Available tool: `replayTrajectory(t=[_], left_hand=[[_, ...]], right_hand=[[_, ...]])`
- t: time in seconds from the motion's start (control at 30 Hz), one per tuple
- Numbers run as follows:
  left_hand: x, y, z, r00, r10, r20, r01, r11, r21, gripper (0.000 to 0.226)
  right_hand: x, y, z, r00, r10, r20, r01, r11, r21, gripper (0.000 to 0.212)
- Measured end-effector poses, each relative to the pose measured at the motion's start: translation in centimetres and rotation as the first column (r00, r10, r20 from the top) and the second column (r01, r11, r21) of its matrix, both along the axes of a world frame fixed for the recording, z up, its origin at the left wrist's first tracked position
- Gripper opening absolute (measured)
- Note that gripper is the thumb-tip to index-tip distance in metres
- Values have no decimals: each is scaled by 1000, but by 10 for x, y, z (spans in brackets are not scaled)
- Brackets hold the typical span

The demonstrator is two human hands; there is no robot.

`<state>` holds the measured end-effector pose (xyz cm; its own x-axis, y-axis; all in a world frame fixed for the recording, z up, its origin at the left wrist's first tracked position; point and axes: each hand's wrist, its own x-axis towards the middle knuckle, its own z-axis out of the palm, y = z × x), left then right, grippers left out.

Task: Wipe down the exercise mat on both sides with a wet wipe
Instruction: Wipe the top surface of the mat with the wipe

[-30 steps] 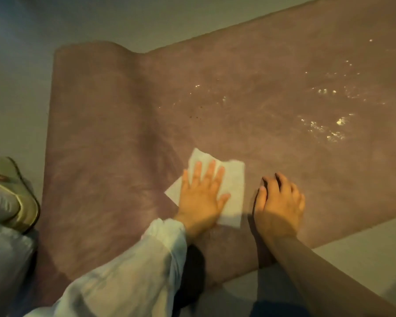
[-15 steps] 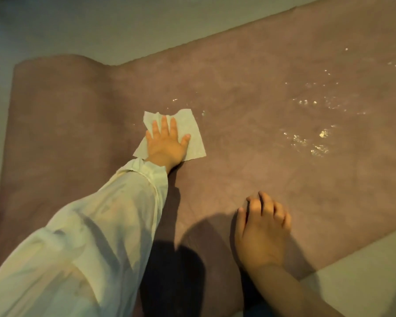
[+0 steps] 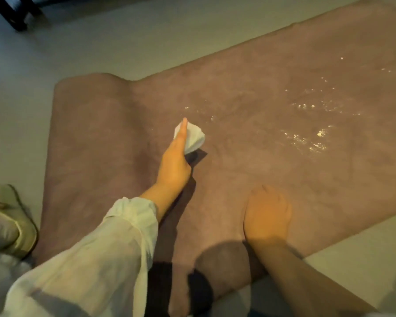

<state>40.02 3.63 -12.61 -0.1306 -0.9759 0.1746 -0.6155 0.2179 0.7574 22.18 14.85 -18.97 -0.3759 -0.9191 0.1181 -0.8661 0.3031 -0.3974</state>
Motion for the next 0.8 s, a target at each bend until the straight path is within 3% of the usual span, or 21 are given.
replayTrajectory(t=[0.07,0.13,0.2,0.23,0.27,0.4,0.57,0.7,0.8], left_hand=[[26,-15,11,974,-37,226,51,997,-54,78],[39,-19,4,890,-10,456,-49,992,117,64],[40,-5,-17,702,-2,713,-266,927,265,49],[36,6,-28,599,-25,801,-327,905,272,50],[31,14,-38,552,-36,833,-340,903,264,53],[-5,19,-62,684,-19,729,-303,902,308,68],[-4,-32,-61,683,-133,718,-135,943,303,64],[10,-79,-55,698,104,708,-408,871,275,59],[-7,-89,-58,714,96,693,-381,885,269,56]], right_hand=[[0,1,0,1000,-2,11,2,1000,-7,34],[0,2,0,1000,-2,0,2,1000,-19,33],[0,2,0,1000,-11,-8,11,1000,-11,34],[1,2,-1,1000,-16,-5,16,1000,-9,34],[1,2,-1,1000,-19,0,19,1000,-9,34],[1,3,-1,1000,-5,-9,5,999,-33,39],[0,4,-1,999,9,-53,-14,996,-84,38],[-2,2,-6,993,9,-114,-15,998,-54,21],[0,0,-6,988,13,-151,-18,999,-35,35]])
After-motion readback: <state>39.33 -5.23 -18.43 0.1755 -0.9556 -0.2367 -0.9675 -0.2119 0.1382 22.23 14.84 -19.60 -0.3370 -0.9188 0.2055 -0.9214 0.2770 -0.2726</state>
